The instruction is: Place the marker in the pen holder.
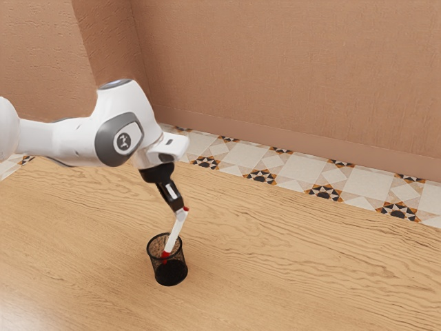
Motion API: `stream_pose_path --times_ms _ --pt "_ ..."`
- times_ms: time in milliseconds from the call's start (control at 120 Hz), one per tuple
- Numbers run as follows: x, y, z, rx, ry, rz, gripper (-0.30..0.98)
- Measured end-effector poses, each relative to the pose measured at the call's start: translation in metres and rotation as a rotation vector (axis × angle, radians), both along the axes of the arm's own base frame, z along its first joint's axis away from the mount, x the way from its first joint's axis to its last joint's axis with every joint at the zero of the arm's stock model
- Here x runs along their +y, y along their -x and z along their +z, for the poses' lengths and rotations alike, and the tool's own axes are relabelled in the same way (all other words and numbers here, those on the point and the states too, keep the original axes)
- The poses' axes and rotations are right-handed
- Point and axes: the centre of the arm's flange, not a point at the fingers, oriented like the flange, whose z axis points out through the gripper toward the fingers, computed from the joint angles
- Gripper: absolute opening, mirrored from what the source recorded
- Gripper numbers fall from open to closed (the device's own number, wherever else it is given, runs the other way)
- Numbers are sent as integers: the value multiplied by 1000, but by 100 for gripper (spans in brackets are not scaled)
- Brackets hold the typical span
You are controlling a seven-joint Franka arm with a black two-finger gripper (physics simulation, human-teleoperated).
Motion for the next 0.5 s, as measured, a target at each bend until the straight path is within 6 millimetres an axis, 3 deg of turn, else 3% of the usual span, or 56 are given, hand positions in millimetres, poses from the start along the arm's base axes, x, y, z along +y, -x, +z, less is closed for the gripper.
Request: stream_pose_path --times_ms 83,167,217,258,317,442,500 --pt "3 0 -15 32 2 10 -6" --pt "6 0 -24 53 8 17 10" --pt "8 0 -21 51 12 17 21" --pt "9 2 -7 37 15 12 30" --pt "11 -6 35 -16 -14 -25 39" --pt "19 -39 159 -131 -87 -106 52" --pt "29 -45 196 -149 -120 -130 56"
